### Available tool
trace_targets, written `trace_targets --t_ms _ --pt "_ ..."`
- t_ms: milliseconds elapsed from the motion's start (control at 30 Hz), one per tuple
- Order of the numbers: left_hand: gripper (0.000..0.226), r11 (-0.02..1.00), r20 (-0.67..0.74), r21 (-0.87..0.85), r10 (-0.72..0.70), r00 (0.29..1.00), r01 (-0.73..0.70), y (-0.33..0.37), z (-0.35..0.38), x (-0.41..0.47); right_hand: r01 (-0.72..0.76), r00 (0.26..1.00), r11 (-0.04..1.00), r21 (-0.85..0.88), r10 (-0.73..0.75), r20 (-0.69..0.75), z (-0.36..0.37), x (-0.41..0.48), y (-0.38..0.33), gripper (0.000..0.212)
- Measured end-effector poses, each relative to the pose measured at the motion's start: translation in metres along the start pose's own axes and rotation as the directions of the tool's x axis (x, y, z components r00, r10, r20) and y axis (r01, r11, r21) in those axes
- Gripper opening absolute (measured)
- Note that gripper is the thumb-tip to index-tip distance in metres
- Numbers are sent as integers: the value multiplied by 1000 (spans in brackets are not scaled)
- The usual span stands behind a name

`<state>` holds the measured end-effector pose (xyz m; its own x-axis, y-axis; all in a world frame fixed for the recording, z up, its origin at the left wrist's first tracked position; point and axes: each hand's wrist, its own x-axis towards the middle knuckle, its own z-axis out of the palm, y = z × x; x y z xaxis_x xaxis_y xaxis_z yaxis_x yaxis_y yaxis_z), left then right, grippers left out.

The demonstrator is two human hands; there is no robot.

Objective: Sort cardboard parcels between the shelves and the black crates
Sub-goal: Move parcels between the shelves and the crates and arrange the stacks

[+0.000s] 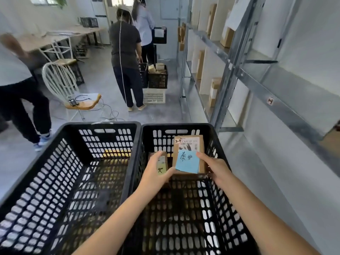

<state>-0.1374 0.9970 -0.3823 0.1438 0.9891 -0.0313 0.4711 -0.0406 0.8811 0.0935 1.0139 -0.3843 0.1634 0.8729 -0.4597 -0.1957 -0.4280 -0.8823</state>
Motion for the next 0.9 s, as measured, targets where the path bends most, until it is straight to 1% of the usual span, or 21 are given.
trace_targets --t_ms 67,167,300,400,500,600,733,800,900 --pt "80 999 20 20 -32 999 31 -8 6 17 -11 1000 1000 -17 11 5 2 10 3 44" --pt "82 996 47 -11 -86 995 86 -15 17 43 -41 999 999 -33 40 -26 7 25 4 45" --pt "83 994 74 -25 -105 992 107 -26 30 73 -50 998 996 -70 46 -50 6 47 7 47" --pt "83 990 50 -66 -125 991 128 -36 39 91 -58 996 994 -97 52 -71 3 64 12 48" --pt "81 979 27 -102 -173 984 175 -41 49 99 -104 992 989 -101 96 -77 3 77 22 45" --pt "76 980 -3 -105 -173 985 171 -41 56 101 -134 989 985 -107 126 -77 6 92 26 44" --pt "64 927 -32 -232 -309 951 293 -41 51 106 -170 984 981 -96 164 -62 10 111 33 44" --pt "59 918 -74 -258 -328 942 300 -42 48 105 -193 980 975 -115 186 -64 13 120 38 45" --pt "56 914 -84 -273 -333 939 300 -43 49 102 -216 976 967 -133 210 -58 16 133 44 47"
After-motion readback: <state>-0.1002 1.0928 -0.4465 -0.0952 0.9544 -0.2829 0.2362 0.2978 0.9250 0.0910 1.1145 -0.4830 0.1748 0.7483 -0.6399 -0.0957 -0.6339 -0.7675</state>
